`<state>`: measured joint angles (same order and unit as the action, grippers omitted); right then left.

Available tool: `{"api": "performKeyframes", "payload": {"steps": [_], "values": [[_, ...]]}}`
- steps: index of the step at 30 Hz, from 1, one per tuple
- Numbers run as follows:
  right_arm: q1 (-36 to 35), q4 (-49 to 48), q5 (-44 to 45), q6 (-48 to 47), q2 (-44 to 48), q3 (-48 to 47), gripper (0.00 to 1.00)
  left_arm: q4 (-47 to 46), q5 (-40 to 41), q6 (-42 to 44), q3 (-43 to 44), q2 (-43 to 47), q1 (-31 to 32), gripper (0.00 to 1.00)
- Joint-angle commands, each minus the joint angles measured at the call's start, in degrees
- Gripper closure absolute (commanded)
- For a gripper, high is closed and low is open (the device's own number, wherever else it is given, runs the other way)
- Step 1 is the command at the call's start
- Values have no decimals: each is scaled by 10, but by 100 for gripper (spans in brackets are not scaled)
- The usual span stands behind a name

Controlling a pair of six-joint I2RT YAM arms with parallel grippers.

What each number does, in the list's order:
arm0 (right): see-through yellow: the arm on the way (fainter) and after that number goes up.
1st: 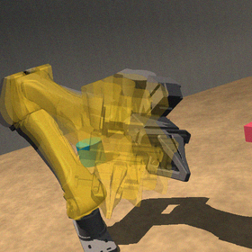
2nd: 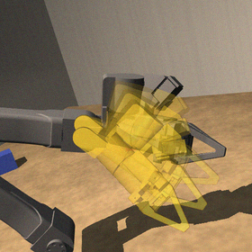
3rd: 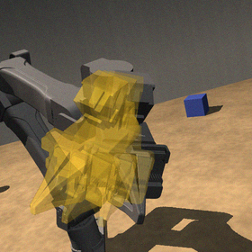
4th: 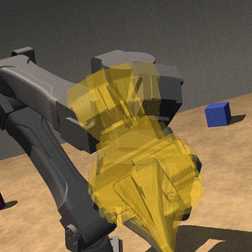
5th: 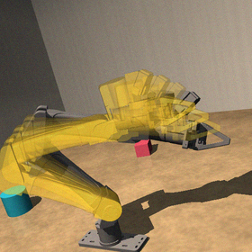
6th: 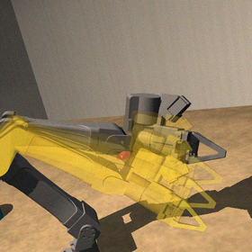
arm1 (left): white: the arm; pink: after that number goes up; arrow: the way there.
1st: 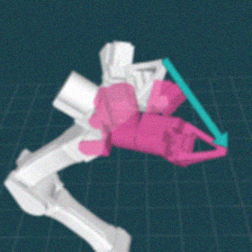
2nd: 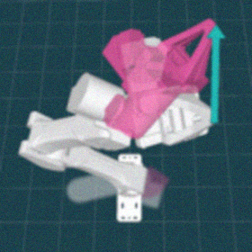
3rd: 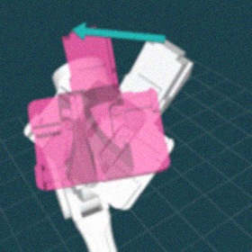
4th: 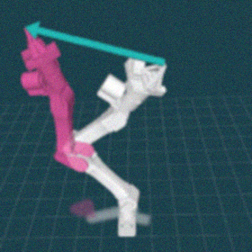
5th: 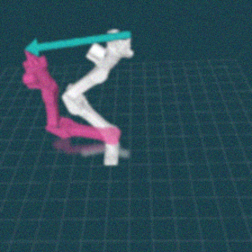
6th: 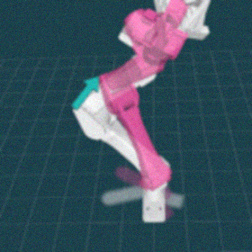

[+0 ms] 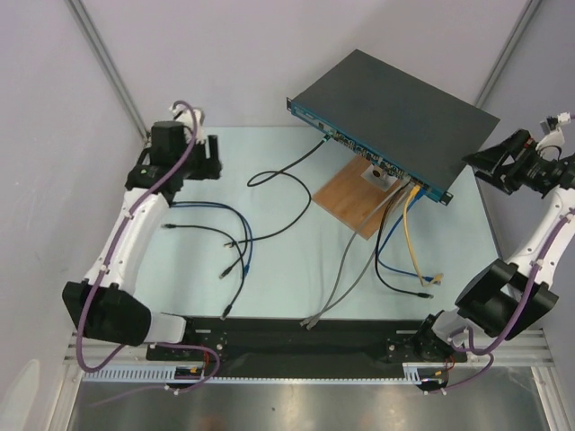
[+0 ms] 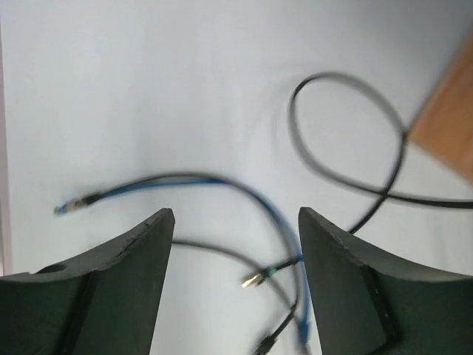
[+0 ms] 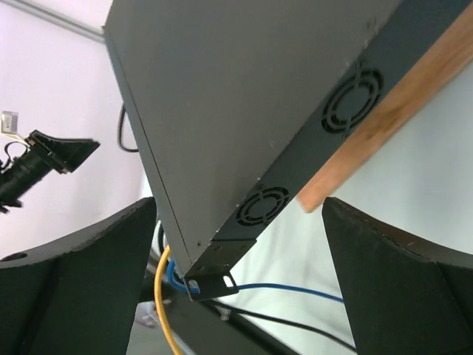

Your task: Insert the plug into the switch port

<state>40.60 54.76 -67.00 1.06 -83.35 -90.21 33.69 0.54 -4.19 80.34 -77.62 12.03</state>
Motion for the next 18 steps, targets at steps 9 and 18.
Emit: {"api": "performKeyframes", "payload": {"steps": [9,18], "values": [[3,159,42,-139,-48,-199,0,214,-441,640,-199,119,-74,20],[-15,172,55,-146,-39,-174,0,397,-356,1148,-318,189,28,18]]}}
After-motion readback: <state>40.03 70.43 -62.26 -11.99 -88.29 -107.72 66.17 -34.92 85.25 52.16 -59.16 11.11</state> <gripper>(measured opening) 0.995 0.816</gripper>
